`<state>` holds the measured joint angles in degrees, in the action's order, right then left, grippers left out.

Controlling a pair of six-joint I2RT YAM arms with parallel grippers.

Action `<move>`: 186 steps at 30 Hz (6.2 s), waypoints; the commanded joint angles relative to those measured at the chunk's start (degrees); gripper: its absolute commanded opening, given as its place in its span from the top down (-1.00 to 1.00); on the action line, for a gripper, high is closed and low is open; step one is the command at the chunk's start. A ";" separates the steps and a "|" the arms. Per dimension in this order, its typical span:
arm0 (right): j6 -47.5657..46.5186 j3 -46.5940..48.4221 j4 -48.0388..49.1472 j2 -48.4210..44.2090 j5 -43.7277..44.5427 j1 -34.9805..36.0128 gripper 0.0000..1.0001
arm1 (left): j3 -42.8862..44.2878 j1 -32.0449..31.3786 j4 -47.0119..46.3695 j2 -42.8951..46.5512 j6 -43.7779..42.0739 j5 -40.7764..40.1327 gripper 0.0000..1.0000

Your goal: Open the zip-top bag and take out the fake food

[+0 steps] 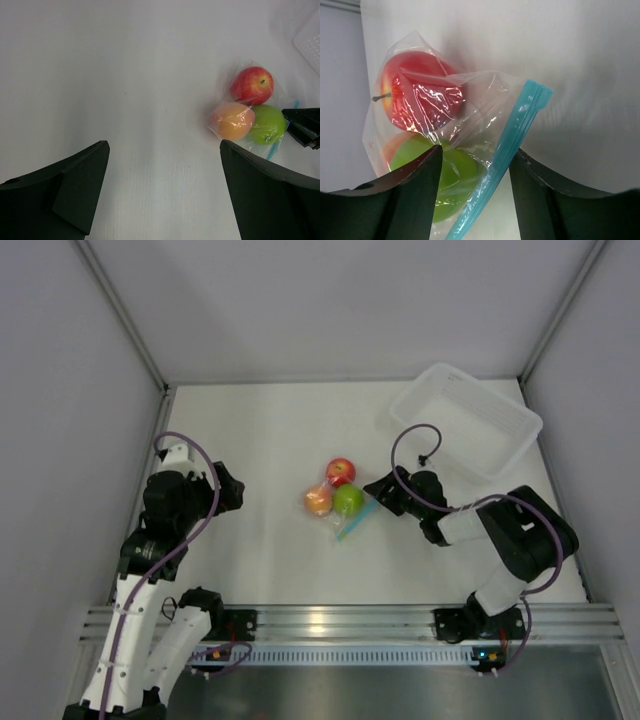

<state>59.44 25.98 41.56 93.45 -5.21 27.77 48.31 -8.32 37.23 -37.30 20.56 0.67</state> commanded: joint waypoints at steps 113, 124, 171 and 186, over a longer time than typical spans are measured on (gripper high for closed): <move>-61.02 20.50 -52.81 -61.20 -8.92 23.91 -0.24 | 12.77 -25.17 -40.49 -8.32 -3.86 51.63 1.00; -65.24 25.00 -55.80 -52.50 -21.58 24.00 0.48 | 14.09 -25.17 -41.10 -9.81 -3.33 51.28 1.00; -70.60 40.38 -76.63 -27.62 -2.44 25.57 1.00 | -13.86 -25.17 -41.37 8.90 -5.97 15.35 -0.51; -68.23 40.12 -81.54 -23.04 -0.05 28.21 1.00 | -17.03 -25.17 -60.52 -2.31 -8.32 38.25 -0.88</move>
<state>-9.50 64.18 -39.22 72.55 -4.40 54.76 28.32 -33.43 -13.93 -34.83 15.79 28.45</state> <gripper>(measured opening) 0.012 0.955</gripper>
